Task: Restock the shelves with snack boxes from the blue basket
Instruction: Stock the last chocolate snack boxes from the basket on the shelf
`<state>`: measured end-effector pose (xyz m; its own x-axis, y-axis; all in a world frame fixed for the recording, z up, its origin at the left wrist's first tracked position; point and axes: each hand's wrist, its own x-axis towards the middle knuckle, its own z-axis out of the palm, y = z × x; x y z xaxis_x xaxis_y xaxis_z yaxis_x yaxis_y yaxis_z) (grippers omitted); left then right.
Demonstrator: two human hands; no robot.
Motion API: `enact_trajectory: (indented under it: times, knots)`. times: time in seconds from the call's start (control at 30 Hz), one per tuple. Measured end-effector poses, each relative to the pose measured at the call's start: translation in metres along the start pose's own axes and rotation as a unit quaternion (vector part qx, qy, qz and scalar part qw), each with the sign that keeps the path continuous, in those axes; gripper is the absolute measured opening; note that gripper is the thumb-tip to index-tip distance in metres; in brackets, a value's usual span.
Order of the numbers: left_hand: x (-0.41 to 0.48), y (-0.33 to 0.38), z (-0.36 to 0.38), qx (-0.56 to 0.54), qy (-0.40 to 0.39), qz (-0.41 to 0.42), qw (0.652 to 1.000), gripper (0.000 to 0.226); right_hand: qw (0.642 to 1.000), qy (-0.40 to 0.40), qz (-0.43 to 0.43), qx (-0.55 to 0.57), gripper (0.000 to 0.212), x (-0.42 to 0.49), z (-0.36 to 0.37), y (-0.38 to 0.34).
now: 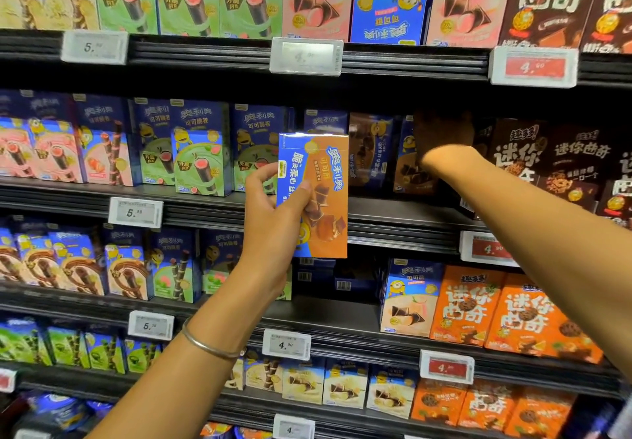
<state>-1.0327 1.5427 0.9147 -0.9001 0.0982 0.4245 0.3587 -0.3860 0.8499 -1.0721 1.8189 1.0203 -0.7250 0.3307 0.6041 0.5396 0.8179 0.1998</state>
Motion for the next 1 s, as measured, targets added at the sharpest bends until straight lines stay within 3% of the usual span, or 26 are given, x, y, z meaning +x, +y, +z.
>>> enact_trajectory:
  times: [0.43,0.5,0.63,0.7,0.8,0.87,0.93,1.0]
  knots:
    - [-0.001,-0.004,0.004,-0.002,-0.024,-0.012,1.0,0.03,0.999,0.004,-0.007,0.045,0.066,0.002,0.001,-0.008]
    - [-0.002,-0.005,0.012,-0.003,-0.026,-0.017,1.0,0.031,0.998,-0.02,-0.021,0.052,0.059,-0.008,-0.014,-0.006]
    - [-0.004,-0.01,0.033,-0.025,-0.042,-0.03,0.998,0.033,0.991,-0.03,-0.06,0.112,0.022,-0.037,-0.042,0.025]
    - [-0.006,-0.012,0.041,-0.038,-0.052,-0.035,0.997,0.032,0.99,-0.012,-0.074,0.117,0.036,-0.048,-0.055,0.047]
    - [-0.011,-0.016,0.05,-0.047,-0.066,-0.04,0.996,0.027,0.99,-0.019,-0.097,0.101,0.08,-0.063,-0.065,0.076]
    - [-0.015,-0.018,0.055,-0.048,-0.071,-0.041,0.995,0.026,0.994,-0.024,-0.078,0.066,0.077,-0.07,-0.064,0.093]
    - [-0.019,-0.021,0.06,-0.051,-0.074,-0.046,0.995,0.026,0.997,-0.023,-0.039,0.058,0.056,-0.075,-0.061,0.102]
    - [-0.022,-0.023,0.065,-0.056,-0.076,-0.052,0.994,0.026,0.996,-0.033,-0.018,0.077,0.056,-0.08,-0.058,0.103]
